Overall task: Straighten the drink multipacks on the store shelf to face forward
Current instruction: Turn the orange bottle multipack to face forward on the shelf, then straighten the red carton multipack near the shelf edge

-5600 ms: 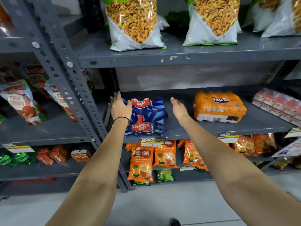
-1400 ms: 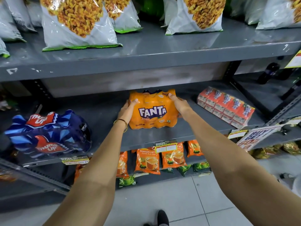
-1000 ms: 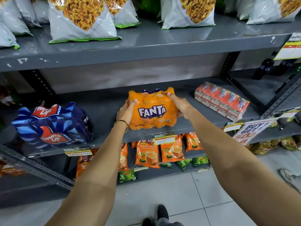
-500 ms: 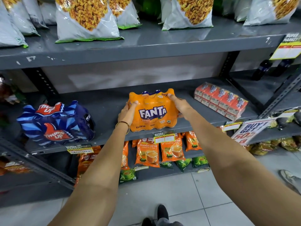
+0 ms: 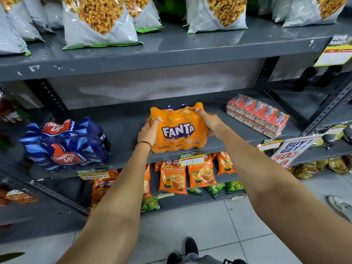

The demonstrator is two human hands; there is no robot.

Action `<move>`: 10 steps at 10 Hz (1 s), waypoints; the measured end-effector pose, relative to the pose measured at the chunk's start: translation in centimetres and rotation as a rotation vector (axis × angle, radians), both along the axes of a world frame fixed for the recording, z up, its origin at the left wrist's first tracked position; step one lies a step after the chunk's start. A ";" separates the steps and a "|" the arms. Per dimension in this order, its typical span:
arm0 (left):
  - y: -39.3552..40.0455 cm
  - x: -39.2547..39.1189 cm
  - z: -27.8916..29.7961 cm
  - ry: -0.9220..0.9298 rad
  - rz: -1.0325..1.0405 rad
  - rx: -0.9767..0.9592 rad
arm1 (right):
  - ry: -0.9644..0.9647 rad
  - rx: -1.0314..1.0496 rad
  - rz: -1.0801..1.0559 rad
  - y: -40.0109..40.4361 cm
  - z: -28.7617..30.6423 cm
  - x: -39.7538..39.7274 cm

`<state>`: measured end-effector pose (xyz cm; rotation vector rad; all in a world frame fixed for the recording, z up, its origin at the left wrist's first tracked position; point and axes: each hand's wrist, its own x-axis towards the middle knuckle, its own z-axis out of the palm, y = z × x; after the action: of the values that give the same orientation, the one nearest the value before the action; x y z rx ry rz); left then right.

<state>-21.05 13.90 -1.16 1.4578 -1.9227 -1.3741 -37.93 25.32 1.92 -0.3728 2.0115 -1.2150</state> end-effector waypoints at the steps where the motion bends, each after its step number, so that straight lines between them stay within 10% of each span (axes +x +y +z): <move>1: 0.0 0.0 -0.1 -0.004 0.001 -0.010 | 0.008 0.003 -0.001 0.1 0.1 0.1; 4: 0.3 0.0 0.1 -0.017 0.018 -0.026 | -0.004 0.018 0.004 0.3 0.4 0.6; 7: 1.8 -6.5 5.0 -0.096 -0.030 -0.552 | 0.132 -0.118 -0.363 3.3 2.0 -5.8; 10: 7.8 -24.2 5.0 -0.091 -0.407 -0.293 | 0.163 -0.009 -0.534 10.6 0.3 -18.3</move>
<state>-45.22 21.66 3.80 1.0459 -2.4566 -1.1253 -56.20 35.96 2.25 0.0784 2.3327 -1.5506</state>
